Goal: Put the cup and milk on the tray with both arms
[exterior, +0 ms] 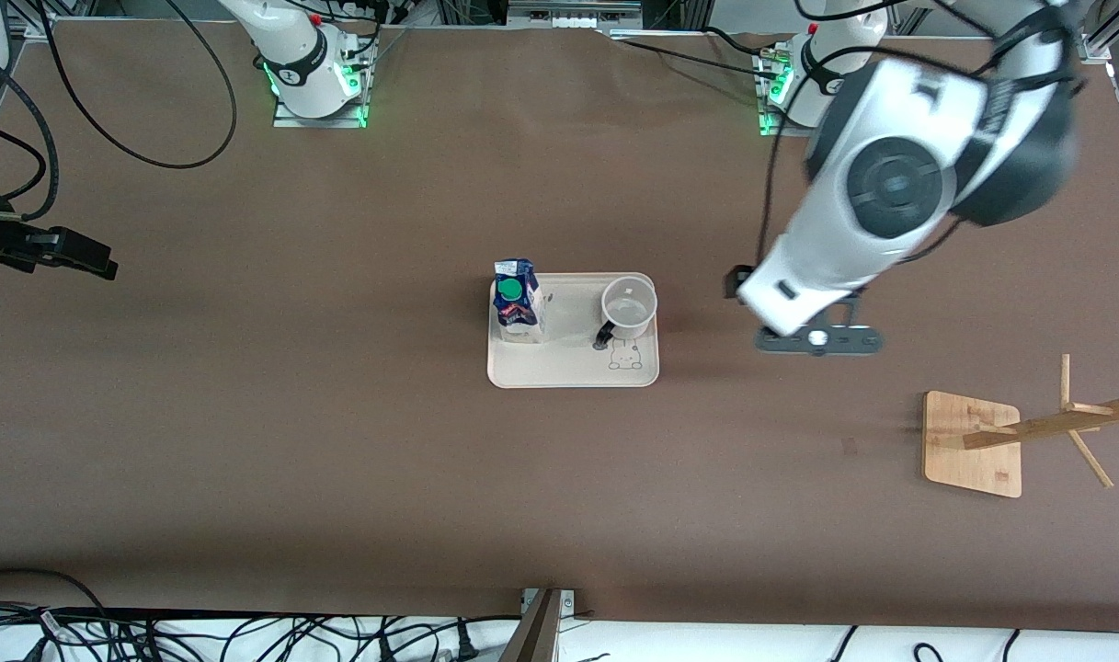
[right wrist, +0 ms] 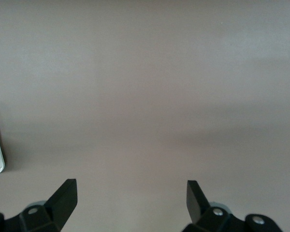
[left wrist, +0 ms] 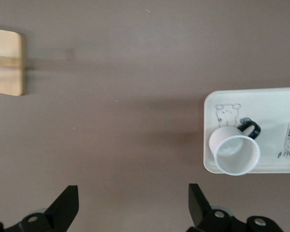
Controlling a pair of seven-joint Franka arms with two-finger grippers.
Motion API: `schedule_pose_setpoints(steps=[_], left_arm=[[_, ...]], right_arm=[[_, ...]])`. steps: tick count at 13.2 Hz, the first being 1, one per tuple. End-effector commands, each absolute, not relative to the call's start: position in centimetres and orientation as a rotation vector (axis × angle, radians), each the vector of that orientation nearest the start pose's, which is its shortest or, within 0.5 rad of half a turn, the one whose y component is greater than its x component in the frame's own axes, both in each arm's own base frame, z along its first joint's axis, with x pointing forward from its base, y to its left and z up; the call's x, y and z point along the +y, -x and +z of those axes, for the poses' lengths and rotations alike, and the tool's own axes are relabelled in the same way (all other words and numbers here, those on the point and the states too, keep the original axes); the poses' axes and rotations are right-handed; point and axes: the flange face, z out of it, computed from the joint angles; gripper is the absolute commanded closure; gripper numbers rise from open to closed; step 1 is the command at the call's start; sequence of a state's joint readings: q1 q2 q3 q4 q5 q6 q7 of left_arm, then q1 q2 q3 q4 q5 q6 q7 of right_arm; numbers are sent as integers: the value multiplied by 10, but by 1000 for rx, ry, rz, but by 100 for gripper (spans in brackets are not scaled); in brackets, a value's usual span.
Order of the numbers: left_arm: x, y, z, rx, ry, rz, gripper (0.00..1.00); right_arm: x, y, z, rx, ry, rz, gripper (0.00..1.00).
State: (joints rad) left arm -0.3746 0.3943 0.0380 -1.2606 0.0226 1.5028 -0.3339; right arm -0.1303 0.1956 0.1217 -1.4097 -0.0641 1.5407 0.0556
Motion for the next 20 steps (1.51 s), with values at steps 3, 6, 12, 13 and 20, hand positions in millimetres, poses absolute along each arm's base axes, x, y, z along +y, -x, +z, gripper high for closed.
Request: schedule_pose_setpoints(steps=[3,6,12,13,20], left_arm=[[-100,-610,601,11,3100,69,0],[-50,-586,612,147,3106,-30,0],[-31,-554,589,115,3100,-69,0],[-33,-548,587,118,3095,-57,0],[-51,-548,586,140,3056,-13,0]], right_arm=[[2,-597,603,43,3233,29,0],[4,-580,611,14,3252,-60,0],[-5,-564,610,-16,3246,23,0],[8,-564,610,-91,3248,23,0],[10,-560,605,-108,3258,43,0]])
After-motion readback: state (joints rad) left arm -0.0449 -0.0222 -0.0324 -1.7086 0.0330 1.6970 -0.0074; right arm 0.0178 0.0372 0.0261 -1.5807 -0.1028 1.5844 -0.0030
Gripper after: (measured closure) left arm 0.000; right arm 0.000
